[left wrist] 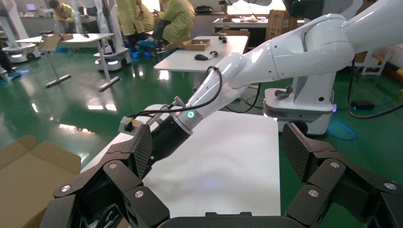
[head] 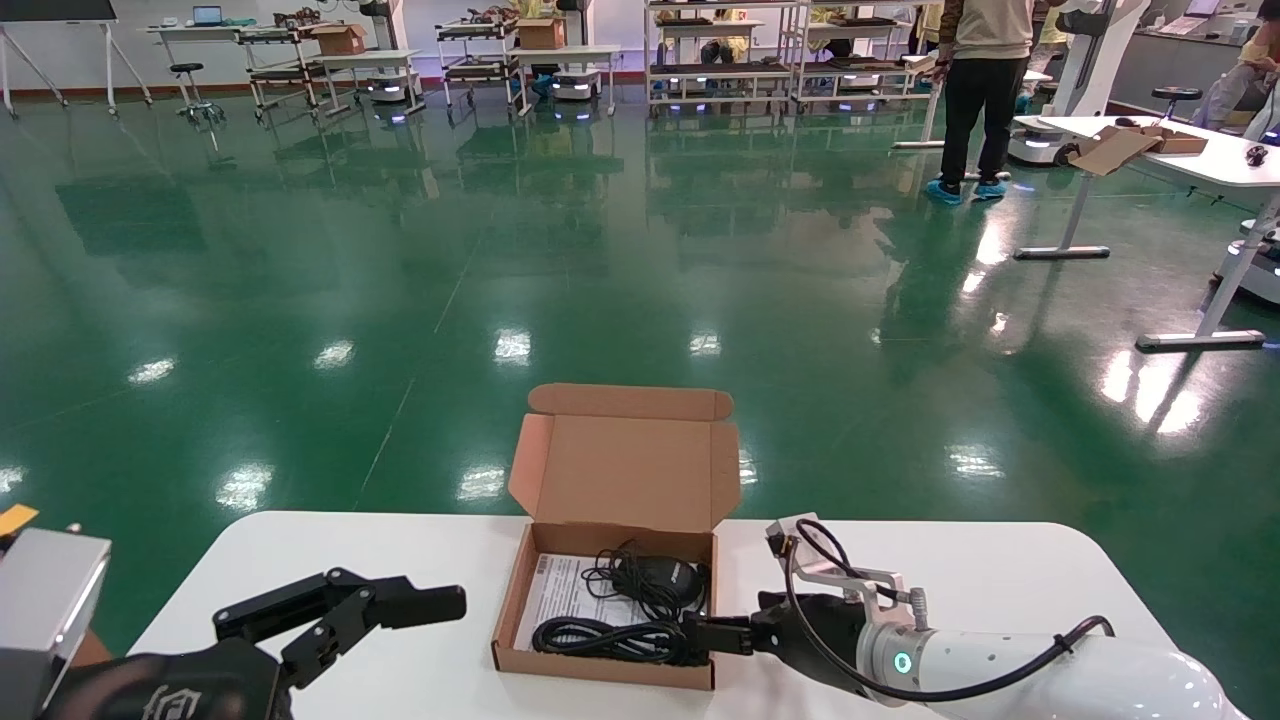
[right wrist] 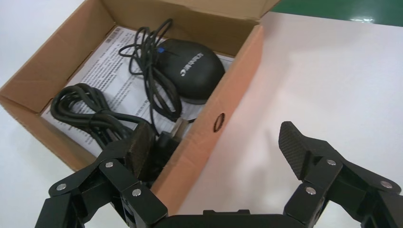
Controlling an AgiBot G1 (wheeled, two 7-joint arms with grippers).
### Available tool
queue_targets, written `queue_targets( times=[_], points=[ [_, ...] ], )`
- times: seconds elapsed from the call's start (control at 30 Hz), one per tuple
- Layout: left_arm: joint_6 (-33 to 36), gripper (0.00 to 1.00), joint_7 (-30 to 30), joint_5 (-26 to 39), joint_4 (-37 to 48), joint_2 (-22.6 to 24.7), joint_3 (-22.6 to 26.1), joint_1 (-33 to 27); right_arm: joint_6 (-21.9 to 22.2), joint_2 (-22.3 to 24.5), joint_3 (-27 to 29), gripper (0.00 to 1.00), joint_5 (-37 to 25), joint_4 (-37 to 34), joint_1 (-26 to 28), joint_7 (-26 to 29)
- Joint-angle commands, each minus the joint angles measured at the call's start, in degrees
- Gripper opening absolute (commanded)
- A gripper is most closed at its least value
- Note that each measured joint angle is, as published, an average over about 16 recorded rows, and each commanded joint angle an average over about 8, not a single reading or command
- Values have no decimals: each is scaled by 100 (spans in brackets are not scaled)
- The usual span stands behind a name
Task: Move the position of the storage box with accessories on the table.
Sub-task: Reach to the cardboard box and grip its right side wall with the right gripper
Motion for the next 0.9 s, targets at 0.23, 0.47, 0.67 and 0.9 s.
queue_targets(
  times=[0.23,0.47,0.67,0.9],
  points=[
    [0,100,0,0,0,0,0,0,98,7,-136,43,23,61,-67,91],
    [0,100,0,0,0,0,0,0,123,10,-237,0,69,107,-120,101],
    [0,100,0,0,0,0,0,0,164,16,-307,0,121,113,-127,95],
    [0,100,0,0,0,0,0,0,199,28,-368,0,187,75,-101,71]
  ],
)
